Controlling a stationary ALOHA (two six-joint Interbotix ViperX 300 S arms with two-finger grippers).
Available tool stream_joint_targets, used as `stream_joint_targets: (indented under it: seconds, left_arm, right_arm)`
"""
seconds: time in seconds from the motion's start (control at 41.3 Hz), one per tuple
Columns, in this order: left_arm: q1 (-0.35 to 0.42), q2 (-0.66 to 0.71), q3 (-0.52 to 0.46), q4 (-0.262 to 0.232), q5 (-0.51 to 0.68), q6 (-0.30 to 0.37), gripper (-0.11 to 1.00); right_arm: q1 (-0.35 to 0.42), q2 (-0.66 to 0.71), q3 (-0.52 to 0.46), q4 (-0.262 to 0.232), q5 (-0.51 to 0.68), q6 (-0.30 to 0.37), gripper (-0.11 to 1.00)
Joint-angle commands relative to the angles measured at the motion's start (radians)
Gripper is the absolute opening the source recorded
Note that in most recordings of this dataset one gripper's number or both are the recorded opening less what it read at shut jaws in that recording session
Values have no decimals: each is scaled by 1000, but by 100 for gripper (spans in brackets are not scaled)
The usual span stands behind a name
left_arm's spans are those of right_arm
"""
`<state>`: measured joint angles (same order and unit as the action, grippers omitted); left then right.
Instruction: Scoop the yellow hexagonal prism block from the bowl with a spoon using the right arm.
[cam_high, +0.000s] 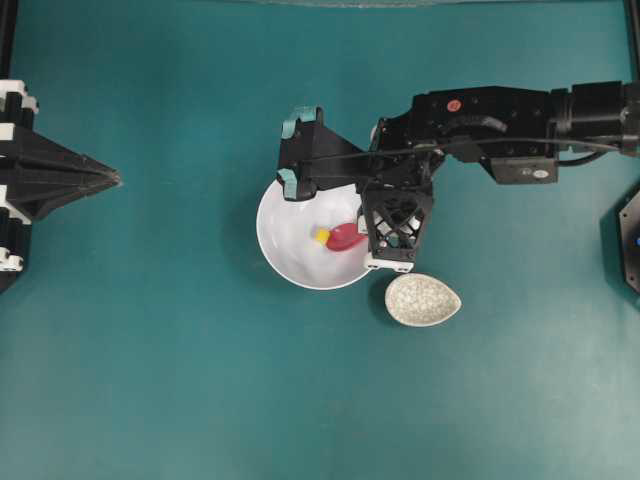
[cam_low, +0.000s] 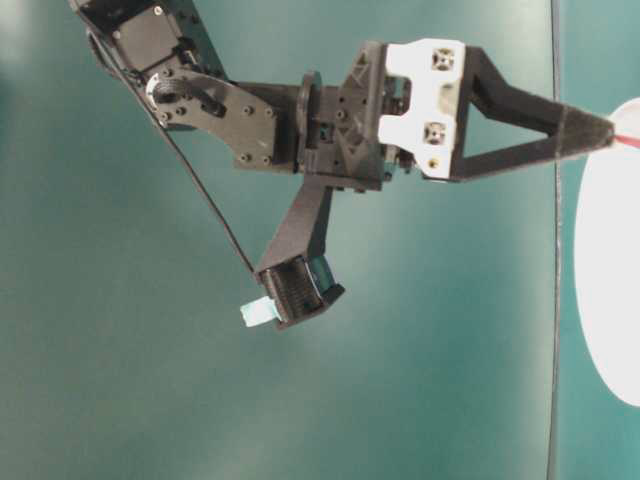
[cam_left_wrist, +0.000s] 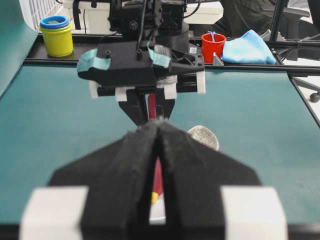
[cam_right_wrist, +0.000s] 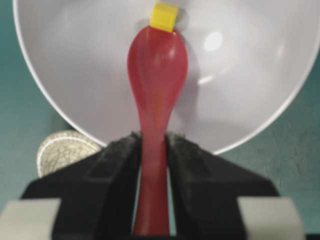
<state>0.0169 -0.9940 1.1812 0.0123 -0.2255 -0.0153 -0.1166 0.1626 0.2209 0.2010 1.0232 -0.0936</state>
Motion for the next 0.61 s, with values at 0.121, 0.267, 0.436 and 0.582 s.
stream_joint_targets:
  seconds: [0.121,0.267,0.436,0.582]
  left_arm:
    - [2,2,-29,2,-11,-2,0]
    - [2,2,-29,2,-9,-2,0]
    - [2,2,-29,2,-11,-2,0]
    - [2,2,-29,2,-11,-2,0]
  right_arm:
    - [9,-11,-9,-2,-25,-3,25]
    - [11,-6,-9,-2,-43,-2,25]
    - [11,0,-9,0,-61,0,25]
    - [11,5,-9,-2,-81,5,25]
